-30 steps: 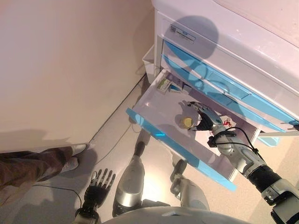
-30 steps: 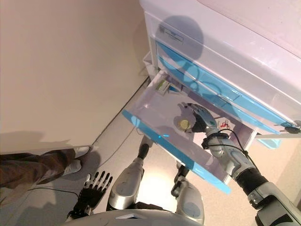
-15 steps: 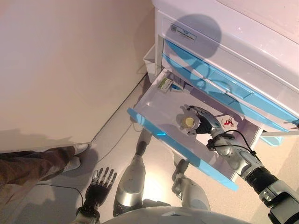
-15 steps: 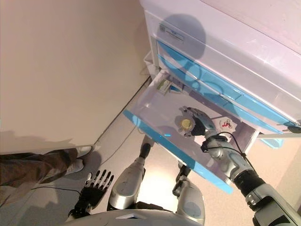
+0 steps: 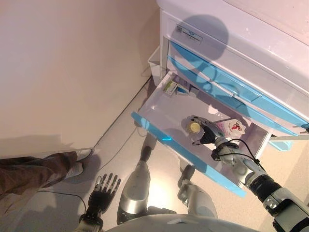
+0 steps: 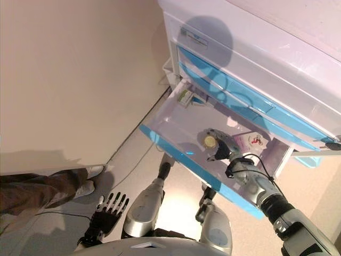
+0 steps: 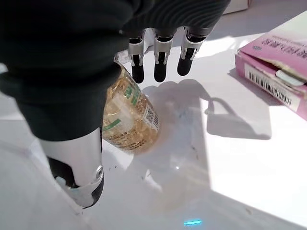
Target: Open the drawer and pick up the medicine
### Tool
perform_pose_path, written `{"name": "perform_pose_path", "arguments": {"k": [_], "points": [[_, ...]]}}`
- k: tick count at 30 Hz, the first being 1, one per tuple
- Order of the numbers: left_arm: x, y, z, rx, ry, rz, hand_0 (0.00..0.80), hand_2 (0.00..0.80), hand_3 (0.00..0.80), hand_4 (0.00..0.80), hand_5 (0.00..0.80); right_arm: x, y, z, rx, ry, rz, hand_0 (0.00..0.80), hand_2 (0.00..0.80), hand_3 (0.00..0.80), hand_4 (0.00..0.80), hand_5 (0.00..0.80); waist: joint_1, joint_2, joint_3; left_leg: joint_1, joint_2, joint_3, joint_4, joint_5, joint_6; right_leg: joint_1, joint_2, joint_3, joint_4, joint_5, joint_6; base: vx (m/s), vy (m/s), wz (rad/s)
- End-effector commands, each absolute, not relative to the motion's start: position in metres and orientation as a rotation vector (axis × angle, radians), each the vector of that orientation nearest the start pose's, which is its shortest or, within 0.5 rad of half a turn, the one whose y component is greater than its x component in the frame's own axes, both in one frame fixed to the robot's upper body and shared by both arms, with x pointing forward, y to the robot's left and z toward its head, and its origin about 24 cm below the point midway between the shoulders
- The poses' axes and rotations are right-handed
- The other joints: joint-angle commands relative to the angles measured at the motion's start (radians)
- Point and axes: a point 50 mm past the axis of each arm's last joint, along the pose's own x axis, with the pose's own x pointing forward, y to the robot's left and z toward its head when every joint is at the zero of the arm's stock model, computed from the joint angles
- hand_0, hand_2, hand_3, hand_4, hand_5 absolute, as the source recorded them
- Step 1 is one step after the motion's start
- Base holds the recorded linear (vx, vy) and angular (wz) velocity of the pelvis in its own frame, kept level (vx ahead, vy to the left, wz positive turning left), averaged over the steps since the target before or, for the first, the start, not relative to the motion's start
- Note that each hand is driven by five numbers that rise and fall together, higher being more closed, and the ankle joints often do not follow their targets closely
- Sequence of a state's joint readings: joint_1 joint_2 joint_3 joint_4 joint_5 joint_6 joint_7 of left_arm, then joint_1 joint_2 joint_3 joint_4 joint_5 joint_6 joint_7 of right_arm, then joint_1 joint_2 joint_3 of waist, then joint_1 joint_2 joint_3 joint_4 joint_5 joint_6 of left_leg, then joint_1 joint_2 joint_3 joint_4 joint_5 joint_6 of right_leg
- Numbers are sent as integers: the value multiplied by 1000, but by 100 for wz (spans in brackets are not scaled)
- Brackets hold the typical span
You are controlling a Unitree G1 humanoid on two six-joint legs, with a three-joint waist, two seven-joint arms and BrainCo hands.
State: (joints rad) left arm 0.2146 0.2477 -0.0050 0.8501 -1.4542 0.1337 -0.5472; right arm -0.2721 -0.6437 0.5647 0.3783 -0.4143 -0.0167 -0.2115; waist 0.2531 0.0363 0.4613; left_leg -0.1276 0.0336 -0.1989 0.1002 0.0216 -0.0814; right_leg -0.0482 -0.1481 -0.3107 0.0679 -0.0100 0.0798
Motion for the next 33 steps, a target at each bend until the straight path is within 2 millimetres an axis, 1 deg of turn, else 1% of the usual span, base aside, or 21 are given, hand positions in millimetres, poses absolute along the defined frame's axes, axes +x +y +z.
{"name": "perform_pose_path", "arguments": {"k": [1,8,17,27,33], "points": [[93,222,-130,-1291,546,301,0,0,0,0,0,279,-185,19,-1209,-36,321,0,0,0,0,0,1,-11,-27,-64,-40,25,27,9,44,-18,-13,10,80,-6,6,0,0,0],[92,221,-130,-1289,550,293,0,0,0,0,0,278,-189,15,-1207,-23,300,0,0,0,0,0,4,-10,-27,-62,-40,22,26,10,44,-16,-12,9,79,-6,7,0,0,0],[94,221,-130,-1284,556,297,0,0,0,0,0,282,-188,13,-1197,-13,278,0,0,0,0,0,10,-11,-29,-59,-39,17,27,10,44,-11,-11,7,80,-6,7,0,0,0],[90,220,-131,-1282,563,301,0,0,0,0,0,281,-187,11,-1167,-4,258,0,0,0,0,0,17,-10,-37,-49,-41,8,19,12,43,-1,-12,3,76,-6,11,0,0,0],[87,218,-132,-1284,573,302,0,0,0,0,0,283,-185,13,-1178,-22,256,0,0,0,0,0,21,-7,-40,-44,-42,4,19,12,43,6,-14,-1,76,-7,11,0,0,0]]}}
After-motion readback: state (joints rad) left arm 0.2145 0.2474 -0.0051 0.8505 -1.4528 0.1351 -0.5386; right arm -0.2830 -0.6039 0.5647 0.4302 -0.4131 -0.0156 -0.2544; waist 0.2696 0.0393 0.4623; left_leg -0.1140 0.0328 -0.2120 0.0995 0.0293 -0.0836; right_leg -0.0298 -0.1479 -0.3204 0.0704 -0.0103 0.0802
